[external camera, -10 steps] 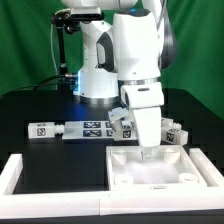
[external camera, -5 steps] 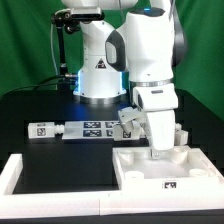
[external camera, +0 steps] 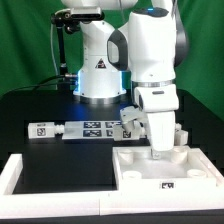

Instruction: Assemble one leg

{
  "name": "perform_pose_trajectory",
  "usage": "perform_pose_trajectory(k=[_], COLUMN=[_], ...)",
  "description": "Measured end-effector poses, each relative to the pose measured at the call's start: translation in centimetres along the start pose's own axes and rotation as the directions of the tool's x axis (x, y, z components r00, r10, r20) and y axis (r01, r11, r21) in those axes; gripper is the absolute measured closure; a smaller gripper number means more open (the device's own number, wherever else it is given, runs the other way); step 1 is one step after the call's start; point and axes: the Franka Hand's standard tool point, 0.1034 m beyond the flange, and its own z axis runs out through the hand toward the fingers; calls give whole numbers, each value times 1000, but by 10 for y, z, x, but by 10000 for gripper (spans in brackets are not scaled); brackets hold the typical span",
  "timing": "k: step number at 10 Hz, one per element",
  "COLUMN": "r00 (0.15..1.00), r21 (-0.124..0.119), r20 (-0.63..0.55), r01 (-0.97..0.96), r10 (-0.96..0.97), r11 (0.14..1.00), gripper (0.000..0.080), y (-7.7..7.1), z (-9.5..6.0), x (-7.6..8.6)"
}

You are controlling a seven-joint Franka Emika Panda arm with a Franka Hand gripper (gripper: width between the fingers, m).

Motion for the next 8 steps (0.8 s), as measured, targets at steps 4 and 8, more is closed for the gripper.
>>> perform_pose_trajectory(k=[4,8], r00=[1000,1000], r21=[1,1], r20=[0,0], r01=[-1,-1], r10=[1,1], r11=[1000,1000], gripper=[643,176], y=[0,0], z=[0,1], x=[0,0])
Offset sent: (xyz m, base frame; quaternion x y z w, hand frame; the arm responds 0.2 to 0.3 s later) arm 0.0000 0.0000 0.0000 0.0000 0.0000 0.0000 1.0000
